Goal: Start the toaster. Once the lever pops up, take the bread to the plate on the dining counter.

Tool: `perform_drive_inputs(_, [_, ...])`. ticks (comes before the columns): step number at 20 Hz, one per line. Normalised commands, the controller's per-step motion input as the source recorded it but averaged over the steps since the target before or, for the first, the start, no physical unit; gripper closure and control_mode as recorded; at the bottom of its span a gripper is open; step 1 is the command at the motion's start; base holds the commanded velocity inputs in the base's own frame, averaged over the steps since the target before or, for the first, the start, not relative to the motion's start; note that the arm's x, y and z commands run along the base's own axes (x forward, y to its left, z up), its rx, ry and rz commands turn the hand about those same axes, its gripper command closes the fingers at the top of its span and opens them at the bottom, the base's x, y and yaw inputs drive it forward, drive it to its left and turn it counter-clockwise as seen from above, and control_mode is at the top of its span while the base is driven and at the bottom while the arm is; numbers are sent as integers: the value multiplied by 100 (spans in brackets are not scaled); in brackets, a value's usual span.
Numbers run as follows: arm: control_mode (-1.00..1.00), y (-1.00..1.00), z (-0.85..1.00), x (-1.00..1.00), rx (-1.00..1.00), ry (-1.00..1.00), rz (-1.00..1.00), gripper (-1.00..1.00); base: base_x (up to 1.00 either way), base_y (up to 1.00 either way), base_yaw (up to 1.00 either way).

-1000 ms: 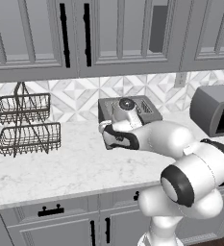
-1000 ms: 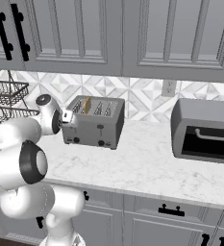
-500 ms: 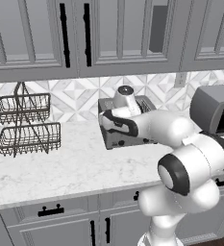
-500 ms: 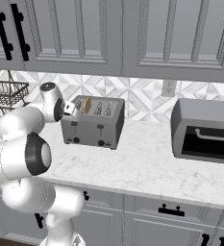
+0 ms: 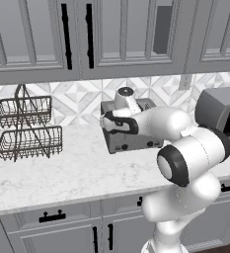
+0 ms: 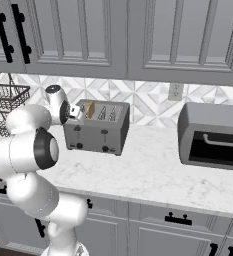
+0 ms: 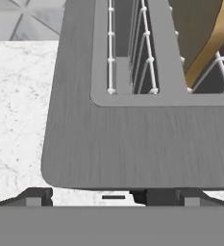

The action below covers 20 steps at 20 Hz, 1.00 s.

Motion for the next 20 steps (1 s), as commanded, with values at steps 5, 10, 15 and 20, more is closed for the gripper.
perform_drive_inputs(5, [-100, 1, -59, 8, -3, 0, 0, -100, 0, 0, 0])
perform_drive_inputs(10, [-100, 0, -73, -24, -7, -4, 0, -100, 0, 0, 0])
perform_drive_inputs(15, [-100, 0, -56, 1, -4, -3, 0, -100, 0, 0, 0])
perform_drive_inputs(20, [-100, 2, -83, 0, -1, 0, 0, -100, 0, 0, 0])
